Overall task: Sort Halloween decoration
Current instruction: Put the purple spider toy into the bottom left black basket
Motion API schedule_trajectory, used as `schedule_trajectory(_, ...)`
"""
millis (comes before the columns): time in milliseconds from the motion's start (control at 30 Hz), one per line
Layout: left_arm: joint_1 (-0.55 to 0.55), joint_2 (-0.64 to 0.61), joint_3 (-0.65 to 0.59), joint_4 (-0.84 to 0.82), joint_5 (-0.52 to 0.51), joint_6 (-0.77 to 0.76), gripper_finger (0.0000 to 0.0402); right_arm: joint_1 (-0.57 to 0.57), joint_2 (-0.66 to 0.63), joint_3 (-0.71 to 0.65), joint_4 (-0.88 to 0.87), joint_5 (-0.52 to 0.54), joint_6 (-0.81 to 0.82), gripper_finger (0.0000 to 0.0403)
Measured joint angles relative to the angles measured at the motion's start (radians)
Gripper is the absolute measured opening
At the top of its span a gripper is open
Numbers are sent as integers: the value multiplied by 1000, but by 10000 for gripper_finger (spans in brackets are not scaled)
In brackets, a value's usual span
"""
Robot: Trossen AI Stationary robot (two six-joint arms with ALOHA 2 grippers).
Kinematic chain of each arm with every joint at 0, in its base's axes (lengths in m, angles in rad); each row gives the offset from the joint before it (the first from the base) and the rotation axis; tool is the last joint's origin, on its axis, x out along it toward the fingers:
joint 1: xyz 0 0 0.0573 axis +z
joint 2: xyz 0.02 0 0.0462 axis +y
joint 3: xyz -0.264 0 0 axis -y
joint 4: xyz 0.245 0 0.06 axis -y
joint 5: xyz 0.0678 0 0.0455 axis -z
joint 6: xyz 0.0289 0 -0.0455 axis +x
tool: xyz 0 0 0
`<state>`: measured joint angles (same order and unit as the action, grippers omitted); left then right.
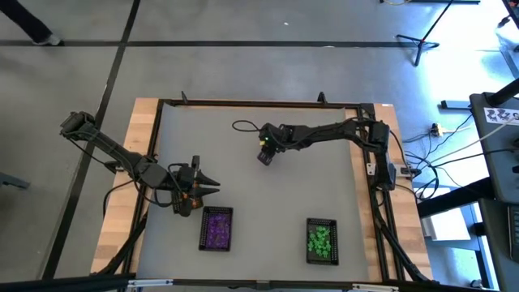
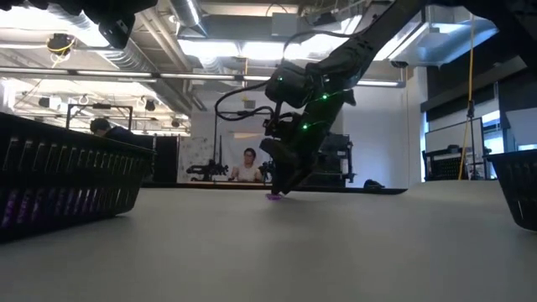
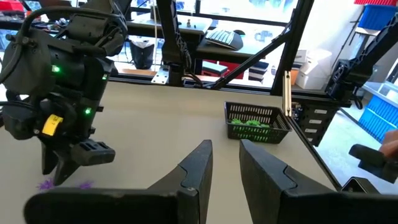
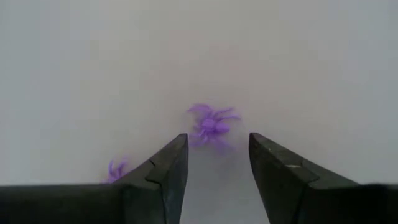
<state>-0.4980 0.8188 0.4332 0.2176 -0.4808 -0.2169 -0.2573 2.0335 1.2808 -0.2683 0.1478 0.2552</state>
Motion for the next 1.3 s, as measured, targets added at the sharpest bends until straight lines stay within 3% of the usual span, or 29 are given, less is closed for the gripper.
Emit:
schedule_trajectory(167,0,0,0,0,0,0,75,-12,27,1,41,-1,18,141)
schedule_trajectory(433,0,0,0,0,1,0,75,-17,57,6,63,-16,-57,12)
schedule_trajectory(867,0,0,0,0,2,0,75,49,-72,0,128,6,-126,2)
schedule_trajectory(1033,0,0,0,0,2,0,75,143,-118,0,137,15,-132,1)
schedule_trajectory(1300,0,0,0,0,3,0,75,393,-118,0,282,-99,-159,0)
